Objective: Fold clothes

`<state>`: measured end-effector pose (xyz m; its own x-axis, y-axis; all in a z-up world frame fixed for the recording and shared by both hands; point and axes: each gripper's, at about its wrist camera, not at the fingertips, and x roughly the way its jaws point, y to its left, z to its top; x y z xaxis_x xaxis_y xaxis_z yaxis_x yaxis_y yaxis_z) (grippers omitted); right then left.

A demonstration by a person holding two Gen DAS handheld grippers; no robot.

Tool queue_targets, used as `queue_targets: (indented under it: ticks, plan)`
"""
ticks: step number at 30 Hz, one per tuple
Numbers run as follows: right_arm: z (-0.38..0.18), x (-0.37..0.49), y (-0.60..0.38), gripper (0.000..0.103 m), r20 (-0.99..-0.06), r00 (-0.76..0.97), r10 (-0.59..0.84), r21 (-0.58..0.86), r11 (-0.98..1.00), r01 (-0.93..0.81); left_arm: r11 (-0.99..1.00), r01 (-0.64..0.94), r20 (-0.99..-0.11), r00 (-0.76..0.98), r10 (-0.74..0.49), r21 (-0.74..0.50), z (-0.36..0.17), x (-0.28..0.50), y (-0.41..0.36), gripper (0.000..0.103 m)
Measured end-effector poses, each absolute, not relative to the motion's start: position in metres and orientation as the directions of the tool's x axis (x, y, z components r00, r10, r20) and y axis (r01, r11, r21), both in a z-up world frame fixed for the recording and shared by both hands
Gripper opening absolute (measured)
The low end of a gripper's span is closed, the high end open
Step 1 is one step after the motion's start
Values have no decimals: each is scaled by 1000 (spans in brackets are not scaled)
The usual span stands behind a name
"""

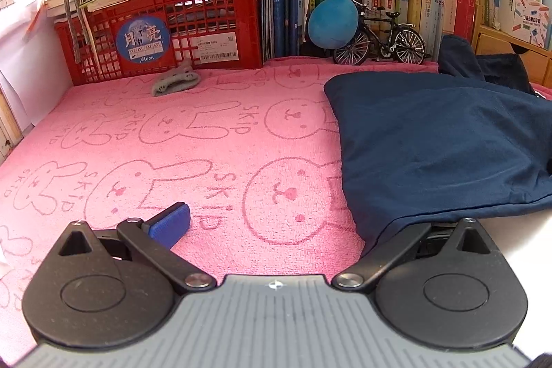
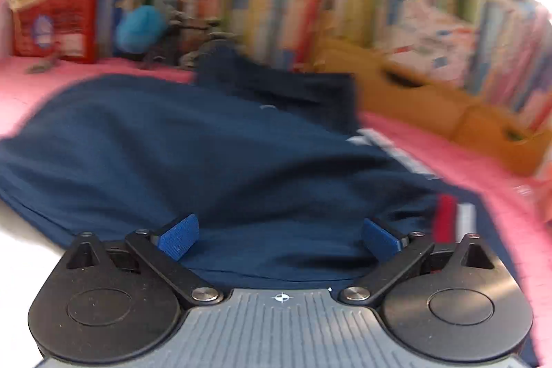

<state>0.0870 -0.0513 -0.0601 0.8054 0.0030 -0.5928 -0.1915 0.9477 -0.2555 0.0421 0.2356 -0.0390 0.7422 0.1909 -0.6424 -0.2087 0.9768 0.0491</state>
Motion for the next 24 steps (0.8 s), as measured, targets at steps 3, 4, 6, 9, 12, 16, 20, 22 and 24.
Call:
queue_targets:
  ticks: [3, 4, 6, 9, 12, 16, 20, 22, 24]
  plan:
    - [-65, 95, -87, 102, -598, 798, -80, -224, 972, -70, 978, -210, -649, 741, 172, 19, -40, 42, 239, 103]
    - [-67, 98, -101, 103, -603, 793, -88, -190, 981, -35, 978, -210, -650, 741, 168, 13, -40, 42, 240, 103]
    - [-71, 104, -127, 103, -645, 764, -13, -45, 999, -21, 978, -209, -650, 742, 165, 10, -40, 42, 240, 103]
    - [-72, 105, -134, 103, -653, 757, 3, -13, 1000, -15, 982, -187, -651, 744, 151, 14, -39, 40, 241, 103]
    - [-73, 106, -136, 103, -655, 756, 8, -7, 1000, -16, 992, -130, -653, 751, 97, -2, -31, 34, 246, 103]
    - [-73, 109, -140, 103, -656, 755, 11, -2, 1000, -17, 999, -43, -638, 770, 24, -15, -20, 24, 254, 103]
    - [-73, 109, -141, 103, -656, 755, 12, -1, 1000, -17, 989, -9, -610, 788, -84, -147, -9, 13, 270, 103]
    - [-73, 109, -142, 103, -656, 755, 13, -1, 1000, -18, 976, -58, -577, 813, -75, -208, -2, 9, 276, 103]
    - [-73, 110, -142, 103, -656, 755, 13, -1, 1000, -18, 957, -125, -542, 839, -38, -261, 4, 6, 280, 103]
